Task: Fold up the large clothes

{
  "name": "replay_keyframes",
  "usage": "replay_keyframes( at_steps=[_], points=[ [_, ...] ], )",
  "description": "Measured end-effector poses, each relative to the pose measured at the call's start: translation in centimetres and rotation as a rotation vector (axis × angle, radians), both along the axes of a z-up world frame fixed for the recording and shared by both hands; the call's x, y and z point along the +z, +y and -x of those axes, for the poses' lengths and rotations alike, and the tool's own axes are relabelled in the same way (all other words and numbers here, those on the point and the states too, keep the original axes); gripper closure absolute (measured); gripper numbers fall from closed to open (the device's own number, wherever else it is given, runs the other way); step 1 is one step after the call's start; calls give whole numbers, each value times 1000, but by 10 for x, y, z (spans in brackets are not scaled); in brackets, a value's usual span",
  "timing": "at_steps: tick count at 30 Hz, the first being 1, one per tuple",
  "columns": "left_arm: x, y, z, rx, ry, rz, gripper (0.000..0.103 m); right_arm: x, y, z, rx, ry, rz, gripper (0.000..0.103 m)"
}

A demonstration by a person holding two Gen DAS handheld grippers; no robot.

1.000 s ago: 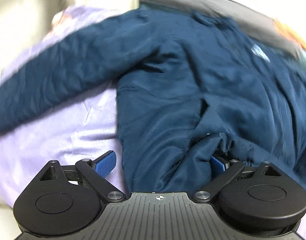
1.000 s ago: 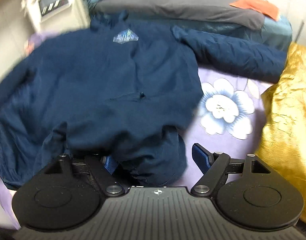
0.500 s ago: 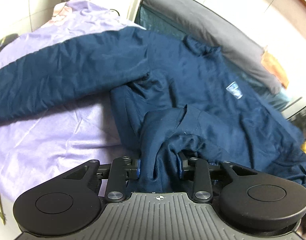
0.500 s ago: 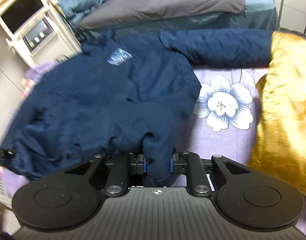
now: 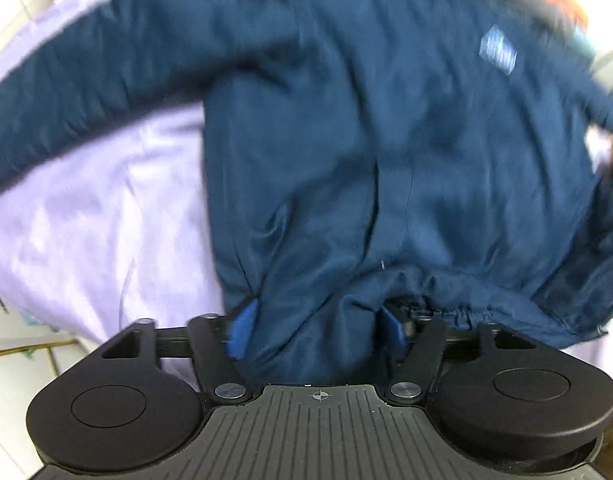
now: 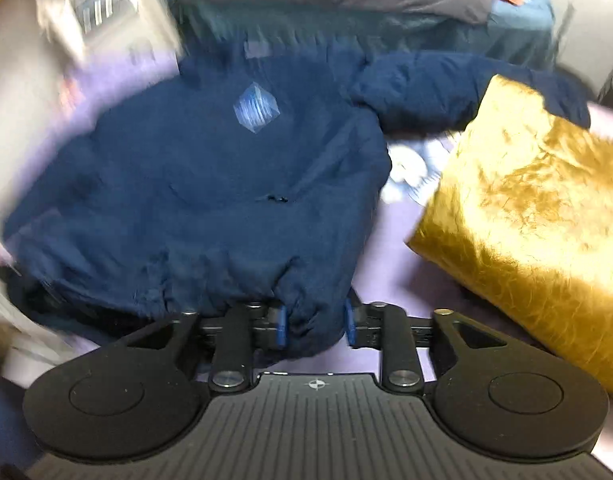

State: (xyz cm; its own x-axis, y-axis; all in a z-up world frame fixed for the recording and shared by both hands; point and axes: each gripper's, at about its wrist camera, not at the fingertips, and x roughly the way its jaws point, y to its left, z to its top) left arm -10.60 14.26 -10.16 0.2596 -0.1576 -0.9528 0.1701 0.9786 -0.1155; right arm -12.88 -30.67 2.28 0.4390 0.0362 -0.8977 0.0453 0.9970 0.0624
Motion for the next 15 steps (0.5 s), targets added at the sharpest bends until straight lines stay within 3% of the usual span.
replay_keyframes(
  at_steps=[2,3,4,5,7,11,13,15],
  points=[
    [-13,1,10,-54,8,-75,0,-35,12,-9,19,85,73,54],
    [-15,7,17,-57,10,-72,0,-54,13,-12,29,127,72,46],
    [-14,16,23,-47,18,-34,0,-71,13,-11,37,162,87,29],
    [-14,28,29,-25,39,11,0,-85,9,-8,40,205,116,23],
    [-15,50,37,32,86,62,0,-101,2,2,26,263,164,24],
    [5,78,44,112,53,176,0,-97,-18,20,3,308,175,9],
    [25,80,41,90,-9,198,0,-83,-25,22,-7,289,168,11],
    [42,80,32,35,-62,206,0,-60,-31,24,0,227,73,10]
  ],
)
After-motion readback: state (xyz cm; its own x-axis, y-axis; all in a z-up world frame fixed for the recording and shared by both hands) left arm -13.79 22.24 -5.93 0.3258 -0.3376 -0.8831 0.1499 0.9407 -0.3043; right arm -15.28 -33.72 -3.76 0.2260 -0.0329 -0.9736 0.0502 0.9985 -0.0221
